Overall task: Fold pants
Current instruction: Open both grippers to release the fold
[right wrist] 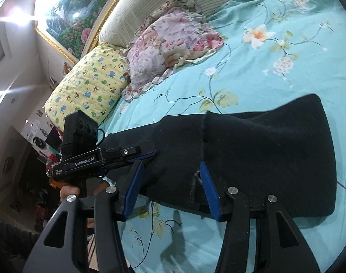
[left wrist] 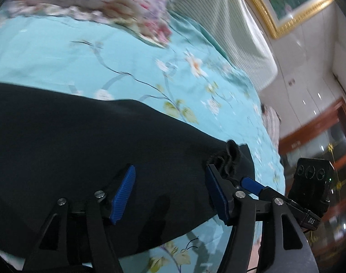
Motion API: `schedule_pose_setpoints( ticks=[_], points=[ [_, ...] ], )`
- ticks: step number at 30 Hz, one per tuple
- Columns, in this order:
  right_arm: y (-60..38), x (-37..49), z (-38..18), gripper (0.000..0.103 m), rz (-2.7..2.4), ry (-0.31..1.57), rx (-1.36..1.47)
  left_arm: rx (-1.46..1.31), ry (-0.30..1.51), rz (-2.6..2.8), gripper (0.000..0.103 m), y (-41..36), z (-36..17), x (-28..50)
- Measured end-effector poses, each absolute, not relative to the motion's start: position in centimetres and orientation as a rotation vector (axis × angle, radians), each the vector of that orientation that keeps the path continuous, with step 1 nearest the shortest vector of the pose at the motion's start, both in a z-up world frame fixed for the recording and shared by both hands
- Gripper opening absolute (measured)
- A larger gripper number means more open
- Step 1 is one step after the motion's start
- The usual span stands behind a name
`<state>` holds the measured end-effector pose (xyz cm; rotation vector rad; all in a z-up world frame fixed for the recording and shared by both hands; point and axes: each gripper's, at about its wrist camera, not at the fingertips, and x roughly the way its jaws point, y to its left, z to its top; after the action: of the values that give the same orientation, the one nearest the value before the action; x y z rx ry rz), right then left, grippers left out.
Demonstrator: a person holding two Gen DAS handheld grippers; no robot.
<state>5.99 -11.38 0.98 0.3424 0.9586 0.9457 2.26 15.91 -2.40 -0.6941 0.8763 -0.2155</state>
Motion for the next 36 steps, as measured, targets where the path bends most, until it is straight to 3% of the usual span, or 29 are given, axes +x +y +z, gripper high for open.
schedule_pose_setpoints(
  ticks=[6,24,36],
  points=[
    [-9.6,6.1,1.8,0.06,0.977,0.953,0.303,-0.769,0.838,-0.102,0.072,18.1,-2.5,-1.4],
    [0.4,5.2,2.7,0.063,1.191,0.988,0.139,-0.933,0.689,0.216,0.073,26.5,-1.6,-13.1],
    [7.2,5.9,3.4,0.063,1.29,1.0,0.024,-1.048,0.683,0.341,0.074,29.8,-3.8,-15.2]
  ],
)
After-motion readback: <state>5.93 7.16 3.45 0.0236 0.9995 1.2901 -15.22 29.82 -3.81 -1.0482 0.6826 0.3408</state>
